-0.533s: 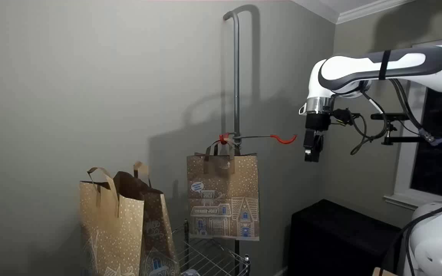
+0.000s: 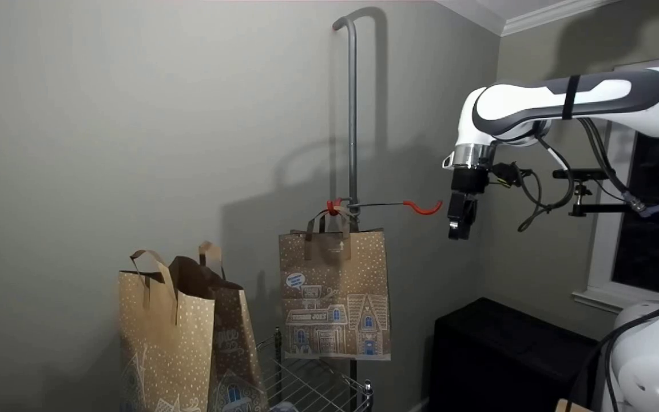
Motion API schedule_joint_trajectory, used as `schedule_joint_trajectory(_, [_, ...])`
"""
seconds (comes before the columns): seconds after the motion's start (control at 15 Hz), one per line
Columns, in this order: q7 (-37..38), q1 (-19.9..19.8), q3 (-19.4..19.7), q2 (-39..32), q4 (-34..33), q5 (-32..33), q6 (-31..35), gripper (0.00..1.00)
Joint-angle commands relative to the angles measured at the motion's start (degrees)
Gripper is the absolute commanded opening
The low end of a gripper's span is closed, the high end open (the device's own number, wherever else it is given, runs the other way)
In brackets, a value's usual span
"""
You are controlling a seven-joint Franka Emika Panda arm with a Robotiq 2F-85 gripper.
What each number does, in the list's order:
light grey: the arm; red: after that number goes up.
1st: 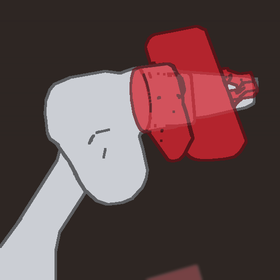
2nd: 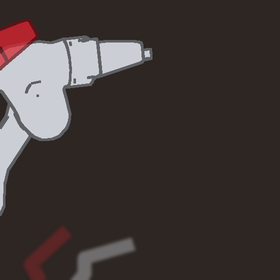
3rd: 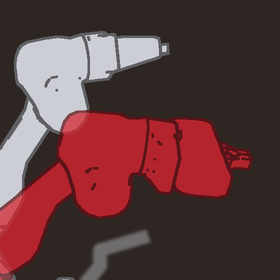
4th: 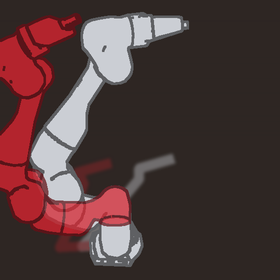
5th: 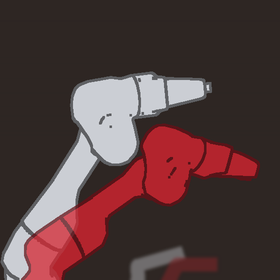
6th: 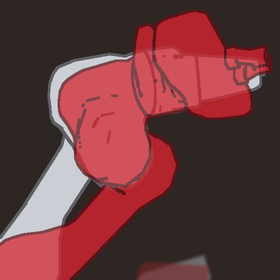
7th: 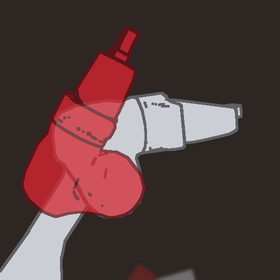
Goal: Remove the gift bag from the hook and put it on the right side of the other gift bag on the rack
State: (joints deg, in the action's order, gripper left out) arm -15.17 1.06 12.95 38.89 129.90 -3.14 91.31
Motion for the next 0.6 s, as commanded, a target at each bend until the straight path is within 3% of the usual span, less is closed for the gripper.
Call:
schedule_joint_trajectory(0.0, [-7.53, 2.00, -1.09, -9.25, -7.40, 1.18, 8.03, 1.00])
schedule_joint_trajectory(0.27, [-16.66, 3.99, -0.89, -18.63, -16.42, 0.94, 16.54, 1.00])
schedule_joint_trajectory(0.53, [-27.75, 4.67, -0.46, -25.41, -20.38, -3.62, 27.39, 1.00])
